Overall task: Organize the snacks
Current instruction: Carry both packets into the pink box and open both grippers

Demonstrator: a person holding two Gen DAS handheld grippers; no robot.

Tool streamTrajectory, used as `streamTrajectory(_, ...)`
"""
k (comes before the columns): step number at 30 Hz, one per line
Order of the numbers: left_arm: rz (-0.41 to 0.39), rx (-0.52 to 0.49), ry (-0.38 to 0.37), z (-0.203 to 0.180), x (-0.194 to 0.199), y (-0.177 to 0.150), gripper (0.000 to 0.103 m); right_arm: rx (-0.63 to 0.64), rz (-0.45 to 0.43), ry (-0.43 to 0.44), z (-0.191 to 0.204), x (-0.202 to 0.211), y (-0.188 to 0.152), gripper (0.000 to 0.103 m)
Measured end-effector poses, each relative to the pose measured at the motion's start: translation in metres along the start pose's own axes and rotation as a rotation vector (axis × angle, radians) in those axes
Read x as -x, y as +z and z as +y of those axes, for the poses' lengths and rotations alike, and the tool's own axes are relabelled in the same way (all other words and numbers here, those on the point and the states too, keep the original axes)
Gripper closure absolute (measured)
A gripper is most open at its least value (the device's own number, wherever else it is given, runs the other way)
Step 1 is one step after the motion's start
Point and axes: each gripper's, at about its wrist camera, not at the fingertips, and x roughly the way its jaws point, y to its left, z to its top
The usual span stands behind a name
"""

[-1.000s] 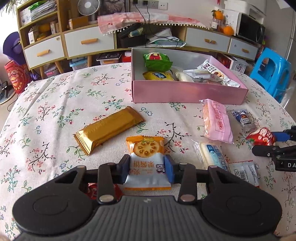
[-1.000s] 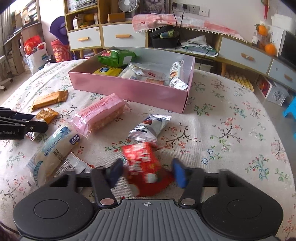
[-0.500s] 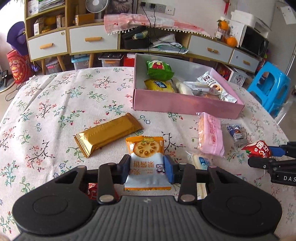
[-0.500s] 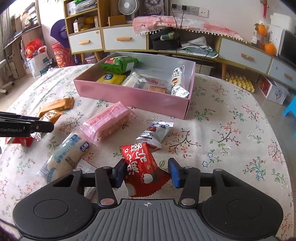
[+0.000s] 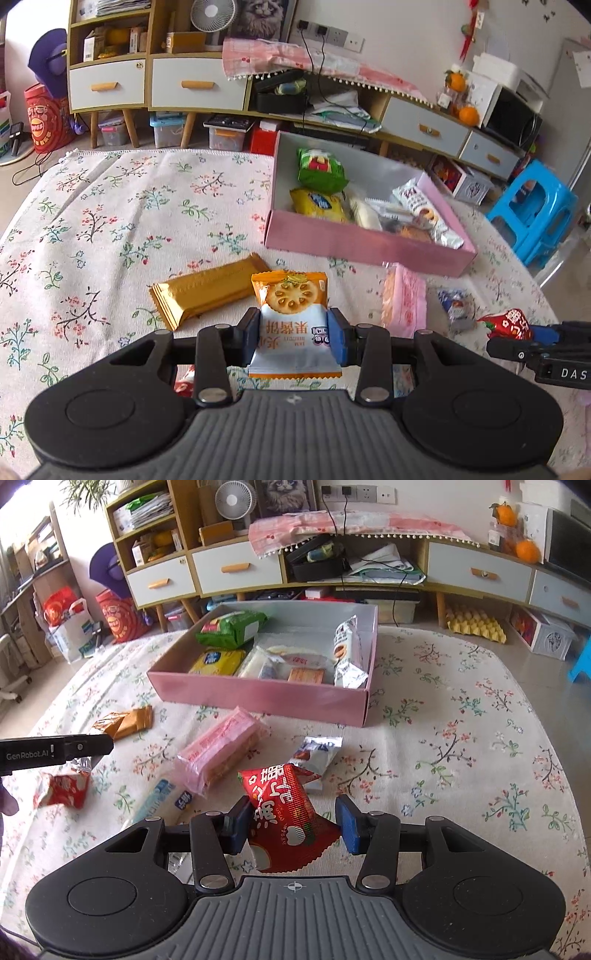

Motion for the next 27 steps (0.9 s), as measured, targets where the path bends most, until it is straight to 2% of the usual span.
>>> streamTrajectory(10, -0.014, 0.096, -0.044, 0.011, 0.001, 0.015, 0.067, -0.058, -0.031, 0.058, -0.007, 0.003, 0.02, 0.056)
streamTrajectory(18, -0.03, 0.105, -0.05, 0.01, 0.002, 0.022, 0.067, -0.072, -0.045, 0.084, -0.013, 0.001, 0.024, 0.056)
streamTrajectory(27, -0.047, 0.121, -0.1, 0.003, -0.004, 0.042, 0.067, -0.117, -0.014, 0.134, -0.009, -0.008, 0.042, 0.056)
